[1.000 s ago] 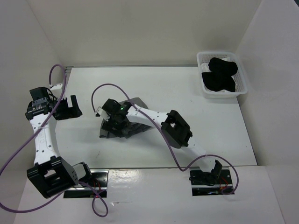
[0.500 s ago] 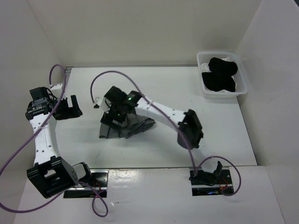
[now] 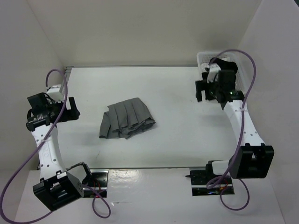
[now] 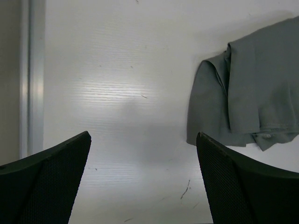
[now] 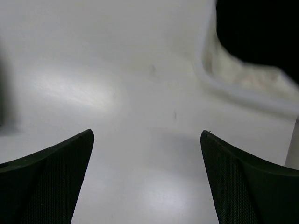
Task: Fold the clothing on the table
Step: Fold the skirt
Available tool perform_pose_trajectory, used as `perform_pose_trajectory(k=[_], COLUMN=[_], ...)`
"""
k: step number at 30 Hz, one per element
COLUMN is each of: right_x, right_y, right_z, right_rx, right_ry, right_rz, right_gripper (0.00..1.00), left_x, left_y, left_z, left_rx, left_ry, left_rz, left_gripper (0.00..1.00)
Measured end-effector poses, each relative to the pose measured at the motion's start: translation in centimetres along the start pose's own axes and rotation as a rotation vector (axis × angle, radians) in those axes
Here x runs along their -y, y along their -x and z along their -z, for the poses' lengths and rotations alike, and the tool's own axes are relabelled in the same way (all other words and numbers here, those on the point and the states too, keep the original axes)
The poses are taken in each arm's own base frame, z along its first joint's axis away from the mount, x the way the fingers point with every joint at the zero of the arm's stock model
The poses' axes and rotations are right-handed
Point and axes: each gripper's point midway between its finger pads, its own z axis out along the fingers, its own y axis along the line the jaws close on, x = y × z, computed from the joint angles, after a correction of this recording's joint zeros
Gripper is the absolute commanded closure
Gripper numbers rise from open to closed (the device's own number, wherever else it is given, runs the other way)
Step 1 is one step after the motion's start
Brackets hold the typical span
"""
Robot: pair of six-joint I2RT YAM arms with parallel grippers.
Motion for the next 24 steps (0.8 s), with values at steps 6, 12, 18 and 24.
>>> perform_pose_trajectory(k=[6,12,18,24], right_x=[4.6,10.1,11.8,12.1], right_y=[-10.5,-9.2,-9.9,-11.0], right_z=[2.9,7.2,7.7,7.5], right_rx=[-0.125,0.026,0.038,0.008], right_ry=[-0.166,-0.345,-0.404,-0.427], right_rz=[-0.211,-0.308,-0.325,-0.328], right_gripper=[0.01,0.01,0.01,0.01], left_x=[-2.1,-2.7,-3.2,-2.9], left_y=[0.5,-1.1,-0.6,0.1], left_z=[-0.2,-1.7,-1.7,-1.3], left_rx=[0.043,0.030,0.071,0.108], left_ry=[0.051,0.023,0.023,0.003], left_rz=[0.026,0.063,0.057,0.024], left_gripper=[0.01,0.01,0.01,0.01])
